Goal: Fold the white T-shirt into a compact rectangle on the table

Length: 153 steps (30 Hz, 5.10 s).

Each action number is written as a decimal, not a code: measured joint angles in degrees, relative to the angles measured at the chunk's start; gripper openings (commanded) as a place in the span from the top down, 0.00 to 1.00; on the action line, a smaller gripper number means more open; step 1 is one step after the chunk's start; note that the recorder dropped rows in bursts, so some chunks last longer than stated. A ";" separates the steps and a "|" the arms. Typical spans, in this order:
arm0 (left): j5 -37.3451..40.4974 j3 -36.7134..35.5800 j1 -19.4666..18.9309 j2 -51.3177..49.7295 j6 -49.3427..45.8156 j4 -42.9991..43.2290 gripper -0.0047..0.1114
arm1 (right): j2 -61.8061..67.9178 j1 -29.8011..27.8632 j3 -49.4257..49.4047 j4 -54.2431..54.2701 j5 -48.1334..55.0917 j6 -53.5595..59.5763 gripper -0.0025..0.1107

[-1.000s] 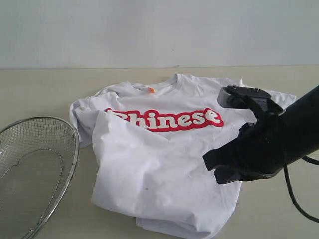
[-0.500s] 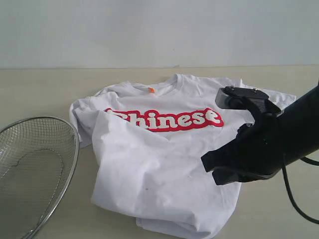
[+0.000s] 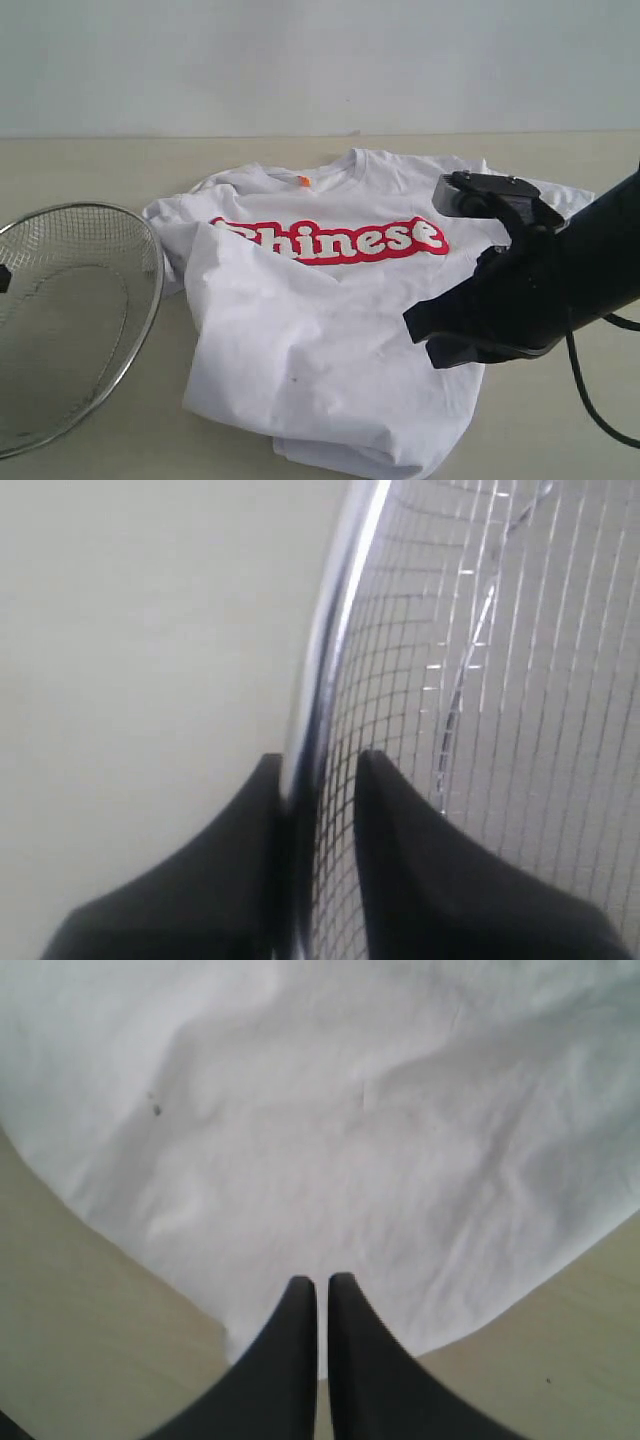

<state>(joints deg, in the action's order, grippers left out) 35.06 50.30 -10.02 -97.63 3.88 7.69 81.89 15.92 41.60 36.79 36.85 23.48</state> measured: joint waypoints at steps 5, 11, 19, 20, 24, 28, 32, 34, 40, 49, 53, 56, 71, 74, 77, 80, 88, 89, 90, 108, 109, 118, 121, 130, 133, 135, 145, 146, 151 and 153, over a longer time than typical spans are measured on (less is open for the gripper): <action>0.63 5.53 -2.47 -2.37 0.11 1.08 0.92 | 0.00 0.00 0.00 0.00 -0.11 0.04 0.98; 1.56 10.60 -4.57 -5.70 -1.21 0.88 0.92 | 0.00 0.00 0.00 0.11 -0.56 0.04 0.98; 0.95 14.11 -4.68 -10.31 -4.34 -3.76 0.92 | 0.00 0.00 0.00 0.11 -1.25 0.04 0.98; 0.95 14.42 -4.68 -10.83 -4.43 -3.90 0.92 | 0.00 0.00 0.00 0.22 -1.36 0.04 0.98; 1.17 14.84 -4.68 -11.26 -4.43 -4.23 0.86 | 0.00 0.00 0.00 0.22 -1.46 0.04 0.98; 2.26 14.94 -4.68 -11.52 -4.58 -3.77 0.57 | 0.00 0.00 0.00 0.22 -1.69 0.04 0.98; 5.19 14.83 -4.68 -11.96 -4.83 -2.79 0.32 | 0.00 0.00 0.00 0.22 -1.69 0.04 0.98; 6.52 14.83 -4.68 -11.69 -4.83 -2.79 0.33 | 0.00 0.00 0.00 0.22 -1.69 0.04 0.98; 7.92 14.83 -4.68 -5.84 -5.10 -5.42 0.39 | 0.00 0.00 0.00 0.22 -1.93 0.04 0.98; 17.98 14.83 -2.71 13.53 -28.96 -39.64 0.52 | 0.00 0.00 0.00 0.22 -2.53 0.04 0.98; 27.15 14.25 5.58 20.48 -38.04 -48.53 0.62 | 0.00 0.00 0.00 0.22 -3.14 -0.07 0.98; 28.25 11.25 11.29 22.83 -39.30 -49.05 0.58 | 0.00 0.00 0.00 0.22 -3.14 -0.34 0.98; 0.28 -11.11 27.08 14.45 -43.01 -55.72 0.54 | -4.17 0.00 -10.16 2.76 -6.38 -1.00 0.96; -3.04 -11.11 28.56 11.03 -43.51 -56.74 0.49 | -4.17 0.00 -11.16 2.76 -6.63 -1.13 0.84; -4.39 -11.11 29.75 8.15 -43.58 -57.35 0.47 | -4.17 0.00 -11.41 2.76 -7.21 -2.21 0.64; -4.76 -11.11 31.04 6.05 -43.71 -58.20 0.47 | -4.17 0.00 -11.41 2.81 -8.26 -4.26 0.45; -7.61 -11.11 32.15 4.69 -44.90 -59.90 0.49 | 0.66 0.00 -11.41 3.65 -11.39 -10.35 0.41; -7.62 -11.11 32.15 4.69 -44.98 -59.91 0.50 | 1.91 0.00 -11.41 3.91 -11.87 -10.61 0.41; -7.71 -11.11 32.15 4.69 -44.98 -60.00 0.51 | 2.93 0.00 -11.41 4.07 -12.34 -10.58 0.41; -7.71 -11.01 32.15 0.63 -51.10 -69.26 0.76 | 11.92 0.00 -9.20 8.39 -17.83 -7.93 0.70; -7.71 -11.01 32.15 0.05 -51.10 -69.35 0.81 | 12.52 0.00 -9.08 8.39 -18.24 -7.82 0.77; -5.74 -10.29 32.15 -1.01 -52.55 -69.49 0.92 | 13.83 0.00 -9.08 8.46 -20.68 -6.12 0.98; -2.52 -8.92 32.15 -1.01 -52.55 -69.49 0.92 | 13.17 0.00 -9.08 7.07 -20.34 -5.62 0.98; 0.86 -7.61 32.15 0.34 -52.13 -68.06 0.92 | 9.19 -6.92 -9.26 2.31 -15.86 -5.64 0.98; 1.31 -7.34 32.15 3.21 -51.16 -67.96 0.92 | 6.86 -9.50 -9.26 2.14 -15.33 -5.50 0.98; 2.38 -6.98 32.15 6.15 -50.27 -67.96 0.92 | 6.30 -9.90 -8.35 1.98 -13.06 -5.28 0.98; 4.78 -4.73 32.15 10.93 -47.56 -67.96 0.92 | 6.09 -9.90 -8.85 3.20 -10.82 -7.87 0.49; 4.88 -4.69 32.15 10.93 -47.52 -67.96 0.92 | 6.23 -9.90 -8.85 3.67 -11.19 -8.00 0.56; 4.88 -4.69 32.15 10.93 -47.52 -69.01 0.92 | 10.50 -9.90 -8.85 11.43 -12.89 -4.75 0.56; 4.88 -4.69 32.15 10.93 -47.52 -69.04 0.92 | 12.17 -9.90 -8.85 15.87 -13.02 -0.10 0.52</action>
<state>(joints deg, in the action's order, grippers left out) 39.94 45.61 22.13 -86.70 -43.64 -61.35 94.06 6.01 32.75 52.65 23.83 23.38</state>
